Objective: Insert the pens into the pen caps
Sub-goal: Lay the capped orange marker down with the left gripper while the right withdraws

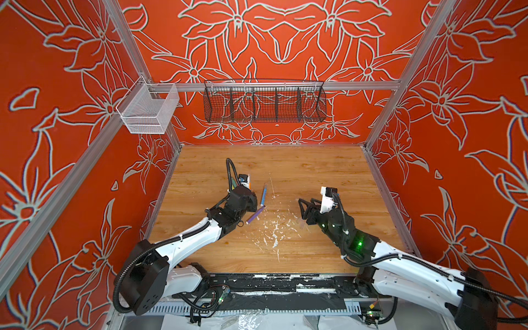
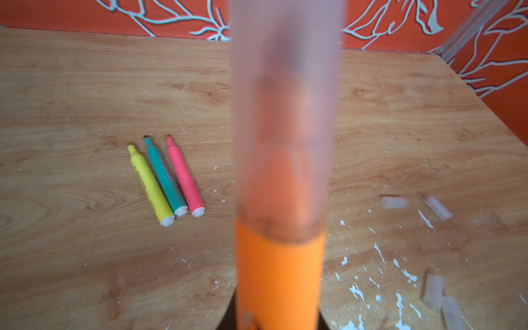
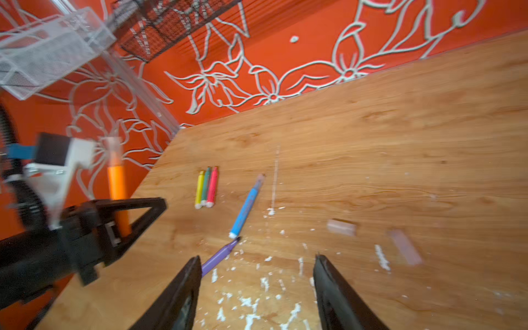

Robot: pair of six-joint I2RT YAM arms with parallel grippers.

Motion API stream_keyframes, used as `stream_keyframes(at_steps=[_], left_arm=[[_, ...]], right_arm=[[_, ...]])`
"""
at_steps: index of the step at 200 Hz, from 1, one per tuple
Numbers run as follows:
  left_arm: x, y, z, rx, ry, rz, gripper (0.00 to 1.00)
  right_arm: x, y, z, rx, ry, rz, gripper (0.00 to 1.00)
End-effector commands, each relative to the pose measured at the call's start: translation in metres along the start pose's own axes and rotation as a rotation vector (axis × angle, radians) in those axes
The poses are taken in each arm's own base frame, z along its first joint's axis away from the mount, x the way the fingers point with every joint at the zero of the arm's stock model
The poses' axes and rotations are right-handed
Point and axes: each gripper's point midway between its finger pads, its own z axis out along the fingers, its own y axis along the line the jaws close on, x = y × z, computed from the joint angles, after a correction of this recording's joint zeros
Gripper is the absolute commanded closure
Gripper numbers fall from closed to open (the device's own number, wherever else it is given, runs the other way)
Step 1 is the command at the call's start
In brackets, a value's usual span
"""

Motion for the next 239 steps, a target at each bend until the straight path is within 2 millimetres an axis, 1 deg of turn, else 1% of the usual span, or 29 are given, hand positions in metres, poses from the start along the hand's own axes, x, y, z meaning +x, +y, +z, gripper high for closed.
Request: stream_keyframes(at_steps=[1, 10, 21, 25, 29, 32, 35, 48, 64, 79, 102, 117, 154, 171, 195, 217, 239], left_arm=[[0.000, 0.010, 0.012, -0.079, 0.035, -0.068, 1.00], [0.002, 0.008, 0.019, -0.089, 0.078, -0.070, 1.00], [0.005, 0.003, 0.027, -0.091, 0.130, -0.052, 1.00], [0.008, 0.002, 0.031, -0.094, 0.152, -0.044, 1.00], [0.009, 0.001, 0.034, -0.098, 0.166, -0.038, 1.00], [0.011, 0.001, 0.036, -0.103, 0.177, -0.035, 1.00], [0.012, 0.001, 0.038, -0.107, 0.187, -0.033, 1.00], [0.021, 0.004, 0.046, -0.132, 0.231, -0.024, 1.00], [0.028, 0.008, 0.055, -0.160, 0.284, -0.020, 1.00], [0.034, 0.009, 0.063, -0.172, 0.334, -0.019, 1.00], [0.046, 0.007, 0.075, -0.176, 0.414, -0.005, 1.00], [0.056, 0.010, 0.079, -0.205, 0.478, 0.007, 1.00], [0.069, 0.014, 0.087, -0.253, 0.565, 0.025, 1.00], [0.074, 0.016, 0.089, -0.276, 0.596, 0.036, 1.00], [0.078, 0.019, 0.093, -0.289, 0.617, 0.046, 1.00], [0.081, 0.014, 0.097, -0.265, 0.634, 0.042, 1.00], [0.084, 0.010, 0.099, -0.244, 0.655, 0.042, 0.95]], right_arm=[[0.005, -0.031, 0.010, 0.177, 0.010, -0.051, 0.35], [0.013, -0.032, 0.016, 0.192, 0.051, -0.072, 0.33], [0.024, -0.023, 0.025, 0.136, 0.090, -0.133, 0.37], [0.028, -0.022, 0.028, 0.126, 0.093, -0.137, 0.37], [0.030, -0.023, 0.030, 0.131, 0.096, -0.128, 0.35], [0.031, -0.024, 0.031, 0.141, 0.101, -0.120, 0.31], [0.031, -0.025, 0.032, 0.148, 0.106, -0.115, 0.30], [0.027, -0.017, 0.037, 0.134, 0.125, -0.160, 0.30], [0.028, -0.018, 0.040, 0.158, 0.147, -0.176, 0.28], [0.034, -0.019, 0.044, 0.164, 0.189, -0.170, 0.27], [0.044, -0.014, 0.048, 0.131, 0.243, -0.145, 0.27], [0.049, -0.013, 0.049, 0.125, 0.267, -0.134, 0.28], [0.051, -0.022, 0.050, 0.144, 0.290, -0.086, 0.28], [0.053, -0.024, 0.051, 0.140, 0.304, -0.061, 0.29], [0.052, -0.034, 0.050, 0.162, 0.302, -0.035, 0.29], [0.054, -0.039, 0.051, 0.158, 0.313, 0.010, 0.29], [0.056, -0.041, 0.052, 0.156, 0.330, 0.026, 0.31]])
